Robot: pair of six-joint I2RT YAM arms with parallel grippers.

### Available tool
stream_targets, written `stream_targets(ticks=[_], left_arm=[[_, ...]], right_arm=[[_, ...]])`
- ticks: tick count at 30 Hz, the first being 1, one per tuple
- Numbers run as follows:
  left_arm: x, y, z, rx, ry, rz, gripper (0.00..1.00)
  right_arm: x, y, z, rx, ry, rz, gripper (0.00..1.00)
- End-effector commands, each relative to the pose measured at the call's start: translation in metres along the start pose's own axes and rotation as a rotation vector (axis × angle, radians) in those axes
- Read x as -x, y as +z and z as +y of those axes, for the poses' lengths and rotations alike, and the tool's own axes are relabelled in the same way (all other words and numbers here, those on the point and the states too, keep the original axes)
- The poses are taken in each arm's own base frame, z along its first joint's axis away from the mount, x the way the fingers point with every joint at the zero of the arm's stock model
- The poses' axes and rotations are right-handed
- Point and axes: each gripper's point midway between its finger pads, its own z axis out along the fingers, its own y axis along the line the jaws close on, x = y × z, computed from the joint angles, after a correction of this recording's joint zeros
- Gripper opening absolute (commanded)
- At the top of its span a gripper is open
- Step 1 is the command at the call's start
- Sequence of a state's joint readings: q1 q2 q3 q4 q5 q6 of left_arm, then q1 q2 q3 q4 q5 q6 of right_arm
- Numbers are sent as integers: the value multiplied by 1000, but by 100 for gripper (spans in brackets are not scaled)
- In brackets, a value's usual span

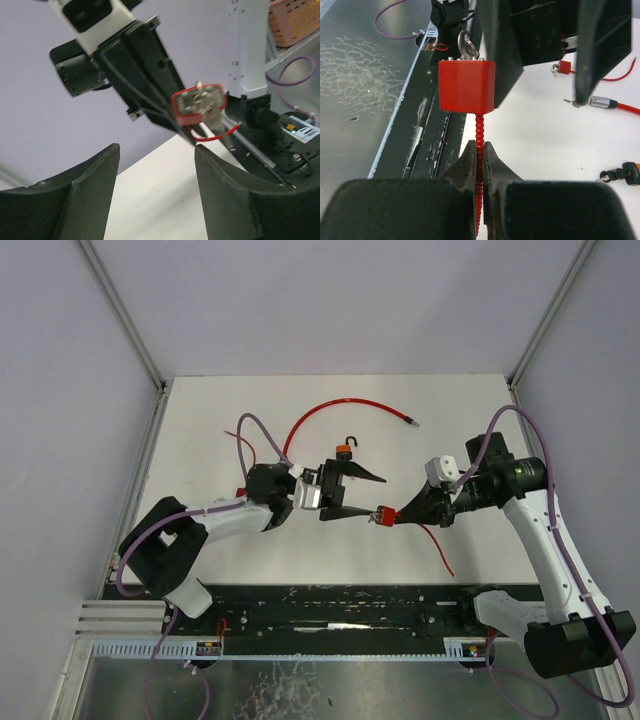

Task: Lock with the key
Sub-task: Adjust the lock.

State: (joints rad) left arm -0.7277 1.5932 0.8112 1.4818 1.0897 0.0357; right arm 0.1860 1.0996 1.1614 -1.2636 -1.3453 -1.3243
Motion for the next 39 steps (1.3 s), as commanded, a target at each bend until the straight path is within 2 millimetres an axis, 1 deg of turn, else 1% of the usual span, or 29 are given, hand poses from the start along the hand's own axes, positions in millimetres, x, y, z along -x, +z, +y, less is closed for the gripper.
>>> stream_targets(ticks=[1, 4, 6, 10, 12, 13, 16, 22, 29, 39], left_arm=[[28, 14, -18, -83, 109, -86, 60], [32, 17, -32, -117, 131, -98, 60], [34, 19, -35, -125, 140, -105, 60], [37, 21, -28, -81, 151, -111, 54], [37, 21, -24, -59, 154, -112, 53], [37, 21, -23, -48, 156, -113, 52], [36, 21, -23, -45, 152, -113, 52], [35, 24, -26, -57, 133, -114, 52], [40, 26, -27, -71, 125, -124, 49], [38, 28, -24, -69, 65, -123, 49]], right_arm=[[22, 2, 3, 5, -10, -108, 0], [23, 3, 5, 10, -5, -127, 0], [23, 4, 6, 16, 7, -144, 0], [25, 7, 7, 39, 42, -191, 0], [29, 9, 9, 90, 59, -241, 0], [30, 9, 11, 126, 99, -252, 0], [25, 12, 7, 127, 116, -243, 0], [20, 15, 5, 142, 128, -241, 0], [13, 20, 5, 162, 147, -235, 0], [9, 23, 6, 169, 155, -229, 0]])
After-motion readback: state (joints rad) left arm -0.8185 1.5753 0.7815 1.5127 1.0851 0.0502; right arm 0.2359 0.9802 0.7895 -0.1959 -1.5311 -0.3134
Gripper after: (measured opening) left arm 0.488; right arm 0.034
